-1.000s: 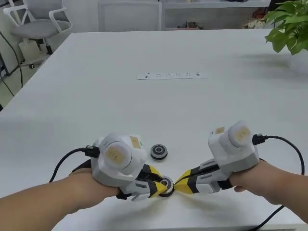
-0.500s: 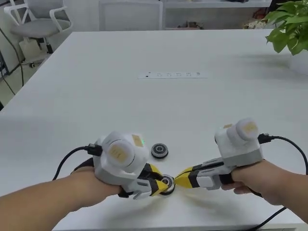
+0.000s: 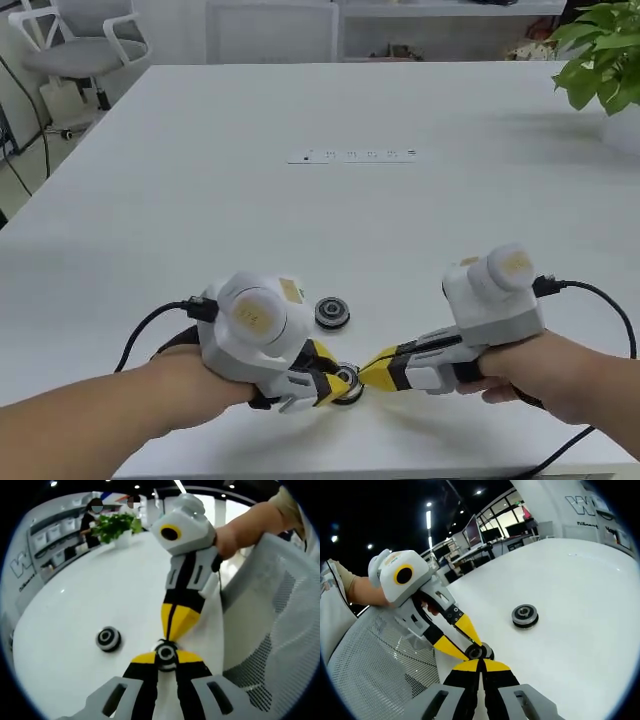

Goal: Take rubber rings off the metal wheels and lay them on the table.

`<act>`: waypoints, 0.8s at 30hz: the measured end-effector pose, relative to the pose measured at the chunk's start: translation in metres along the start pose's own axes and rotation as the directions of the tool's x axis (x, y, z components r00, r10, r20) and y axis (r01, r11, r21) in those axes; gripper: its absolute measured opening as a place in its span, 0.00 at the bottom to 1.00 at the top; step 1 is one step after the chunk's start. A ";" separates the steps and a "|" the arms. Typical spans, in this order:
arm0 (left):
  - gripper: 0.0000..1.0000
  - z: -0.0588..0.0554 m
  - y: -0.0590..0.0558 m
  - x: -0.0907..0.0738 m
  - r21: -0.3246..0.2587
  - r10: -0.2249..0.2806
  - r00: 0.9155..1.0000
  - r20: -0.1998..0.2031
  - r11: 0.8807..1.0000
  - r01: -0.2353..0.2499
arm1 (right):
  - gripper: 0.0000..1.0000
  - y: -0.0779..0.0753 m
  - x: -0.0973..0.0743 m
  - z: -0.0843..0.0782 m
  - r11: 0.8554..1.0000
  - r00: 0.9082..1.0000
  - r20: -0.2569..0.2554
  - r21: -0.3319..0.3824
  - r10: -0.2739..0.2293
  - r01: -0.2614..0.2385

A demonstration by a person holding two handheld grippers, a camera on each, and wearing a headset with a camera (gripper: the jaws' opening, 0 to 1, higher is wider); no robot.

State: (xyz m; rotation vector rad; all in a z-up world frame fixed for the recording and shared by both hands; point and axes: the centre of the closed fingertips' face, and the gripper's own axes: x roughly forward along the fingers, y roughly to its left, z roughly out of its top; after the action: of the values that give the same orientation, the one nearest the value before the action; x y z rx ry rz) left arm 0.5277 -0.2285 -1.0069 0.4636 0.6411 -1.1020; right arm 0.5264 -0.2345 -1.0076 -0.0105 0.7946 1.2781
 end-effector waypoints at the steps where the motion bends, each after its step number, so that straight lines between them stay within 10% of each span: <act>1: 0.13 0.000 0.000 0.000 0.000 0.000 1.000 0.000 1.000 0.000 | 0.00 0.000 0.000 0.000 1.000 1.000 0.000 0.001 -0.001 0.001; 24: 0.13 0.000 0.001 0.000 -0.008 0.012 1.000 -0.009 1.000 -0.012 | 0.00 0.011 0.005 0.007 0.999 0.999 0.021 -0.006 0.032 -0.032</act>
State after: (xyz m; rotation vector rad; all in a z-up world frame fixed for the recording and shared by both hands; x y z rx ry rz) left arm 0.5282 -0.2282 -1.0071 0.4654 0.6499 -1.0859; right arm 0.5215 -0.2234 -1.0004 0.0115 0.7753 1.3087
